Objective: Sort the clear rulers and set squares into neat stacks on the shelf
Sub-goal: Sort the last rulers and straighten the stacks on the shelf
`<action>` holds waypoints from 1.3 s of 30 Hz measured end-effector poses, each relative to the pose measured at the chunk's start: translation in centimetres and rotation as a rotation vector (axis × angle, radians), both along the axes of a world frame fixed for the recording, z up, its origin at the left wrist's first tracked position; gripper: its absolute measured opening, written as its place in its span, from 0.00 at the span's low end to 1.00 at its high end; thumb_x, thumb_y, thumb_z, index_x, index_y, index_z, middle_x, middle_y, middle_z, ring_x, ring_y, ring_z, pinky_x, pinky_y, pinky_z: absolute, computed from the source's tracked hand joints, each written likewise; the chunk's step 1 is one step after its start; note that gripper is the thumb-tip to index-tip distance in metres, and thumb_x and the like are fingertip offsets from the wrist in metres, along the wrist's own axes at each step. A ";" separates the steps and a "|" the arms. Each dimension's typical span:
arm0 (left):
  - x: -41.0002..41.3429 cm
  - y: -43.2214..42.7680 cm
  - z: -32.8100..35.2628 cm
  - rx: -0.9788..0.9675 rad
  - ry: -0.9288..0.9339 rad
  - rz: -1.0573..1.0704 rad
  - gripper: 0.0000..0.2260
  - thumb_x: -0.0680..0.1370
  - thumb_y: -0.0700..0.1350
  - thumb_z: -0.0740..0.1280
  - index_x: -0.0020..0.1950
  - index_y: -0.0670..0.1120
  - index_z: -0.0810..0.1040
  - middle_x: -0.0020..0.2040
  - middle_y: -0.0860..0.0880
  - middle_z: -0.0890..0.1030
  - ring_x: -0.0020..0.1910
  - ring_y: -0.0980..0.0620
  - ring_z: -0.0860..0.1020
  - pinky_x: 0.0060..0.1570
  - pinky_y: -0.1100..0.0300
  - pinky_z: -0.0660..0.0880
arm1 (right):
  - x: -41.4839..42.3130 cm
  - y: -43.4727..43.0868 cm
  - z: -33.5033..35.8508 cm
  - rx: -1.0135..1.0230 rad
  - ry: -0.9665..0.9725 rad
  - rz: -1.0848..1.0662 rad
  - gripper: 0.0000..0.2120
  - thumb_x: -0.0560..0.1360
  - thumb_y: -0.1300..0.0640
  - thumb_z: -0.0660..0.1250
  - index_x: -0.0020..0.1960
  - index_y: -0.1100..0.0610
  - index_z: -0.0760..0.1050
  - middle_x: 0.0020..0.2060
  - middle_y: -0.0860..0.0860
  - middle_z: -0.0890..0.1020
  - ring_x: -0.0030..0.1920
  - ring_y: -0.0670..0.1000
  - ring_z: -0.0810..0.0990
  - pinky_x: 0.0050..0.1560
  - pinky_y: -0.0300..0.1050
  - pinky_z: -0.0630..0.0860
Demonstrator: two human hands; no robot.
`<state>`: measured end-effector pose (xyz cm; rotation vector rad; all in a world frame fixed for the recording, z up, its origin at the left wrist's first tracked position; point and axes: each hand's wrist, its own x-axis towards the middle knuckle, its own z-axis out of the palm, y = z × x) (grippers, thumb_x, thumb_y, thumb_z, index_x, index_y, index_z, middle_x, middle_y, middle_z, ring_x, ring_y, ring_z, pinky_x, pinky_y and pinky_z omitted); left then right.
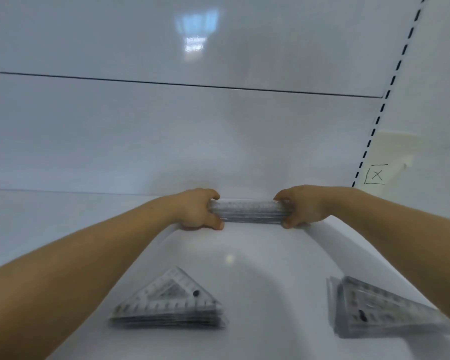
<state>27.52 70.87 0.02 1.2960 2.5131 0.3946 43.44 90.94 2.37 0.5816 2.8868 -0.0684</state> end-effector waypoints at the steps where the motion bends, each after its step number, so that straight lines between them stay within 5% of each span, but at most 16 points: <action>1: 0.0 -0.2 0.2 0.009 -0.050 0.003 0.38 0.70 0.56 0.73 0.75 0.49 0.60 0.70 0.49 0.68 0.64 0.49 0.70 0.65 0.58 0.67 | 0.1 0.3 0.0 -0.007 0.003 -0.001 0.29 0.71 0.46 0.71 0.68 0.50 0.67 0.52 0.45 0.70 0.51 0.49 0.70 0.52 0.40 0.66; 4: 0.0 -0.6 0.9 0.056 -0.195 0.026 0.37 0.71 0.55 0.73 0.75 0.51 0.60 0.70 0.50 0.68 0.65 0.49 0.70 0.67 0.57 0.66 | 0.1 0.7 -0.1 -0.023 0.011 -0.001 0.25 0.70 0.45 0.71 0.64 0.49 0.69 0.52 0.45 0.73 0.52 0.50 0.72 0.53 0.42 0.69; 11: 0.6 0.0 0.0 0.083 -0.061 0.008 0.31 0.72 0.50 0.73 0.72 0.50 0.66 0.64 0.51 0.73 0.59 0.50 0.74 0.59 0.59 0.70 | 0.1 0.5 -0.5 -0.073 0.030 0.022 0.19 0.68 0.44 0.72 0.55 0.46 0.70 0.45 0.43 0.77 0.48 0.49 0.77 0.49 0.43 0.73; 17: 0.3 -1.4 -1.5 0.220 0.040 -0.070 0.26 0.74 0.52 0.71 0.70 0.50 0.68 0.60 0.55 0.73 0.59 0.55 0.73 0.56 0.64 0.66 | 0.9 0.8 -1.9 -0.101 0.095 0.055 0.26 0.71 0.33 0.62 0.62 0.48 0.66 0.52 0.48 0.75 0.51 0.50 0.75 0.56 0.46 0.71; 22: 0.6 -1.4 -1.8 0.310 0.073 -0.109 0.14 0.80 0.50 0.63 0.63 0.47 0.74 0.56 0.49 0.78 0.55 0.49 0.76 0.51 0.62 0.69 | 1.2 0.6 -2.1 0.008 0.135 0.131 0.22 0.77 0.40 0.60 0.63 0.54 0.66 0.47 0.49 0.70 0.49 0.51 0.70 0.50 0.43 0.66; 26: 0.5 -1.7 -1.5 0.274 -0.016 -0.048 0.23 0.78 0.55 0.63 0.72 0.52 0.66 0.65 0.55 0.71 0.63 0.55 0.71 0.58 0.67 0.63 | 1.4 0.5 -2.1 -0.072 0.157 0.133 0.23 0.75 0.41 0.64 0.65 0.51 0.65 0.50 0.48 0.70 0.50 0.49 0.70 0.50 0.41 0.64; 31: 1.1 -1.3 -0.9 0.292 -0.043 -0.045 0.14 0.82 0.53 0.57 0.62 0.50 0.75 0.58 0.49 0.78 0.57 0.48 0.75 0.50 0.61 0.69 | 1.1 0.5 -2.4 -0.079 0.181 0.123 0.18 0.78 0.41 0.59 0.59 0.53 0.67 0.49 0.49 0.72 0.50 0.51 0.72 0.50 0.42 0.66; 37: 0.4 -1.3 -0.3 0.088 0.059 -0.083 0.29 0.74 0.56 0.69 0.72 0.52 0.65 0.63 0.55 0.70 0.61 0.53 0.71 0.57 0.63 0.66 | 1.1 0.7 -2.1 -0.135 0.169 0.131 0.21 0.73 0.41 0.67 0.60 0.49 0.66 0.50 0.46 0.73 0.50 0.49 0.73 0.49 0.40 0.66; 39: 0.0 -0.8 -0.3 0.055 0.122 -0.100 0.20 0.73 0.54 0.71 0.62 0.52 0.72 0.53 0.56 0.75 0.53 0.51 0.75 0.48 0.62 0.69 | 1.1 0.6 -1.6 -0.159 0.143 0.117 0.20 0.71 0.44 0.70 0.59 0.48 0.68 0.48 0.46 0.75 0.47 0.48 0.75 0.44 0.39 0.69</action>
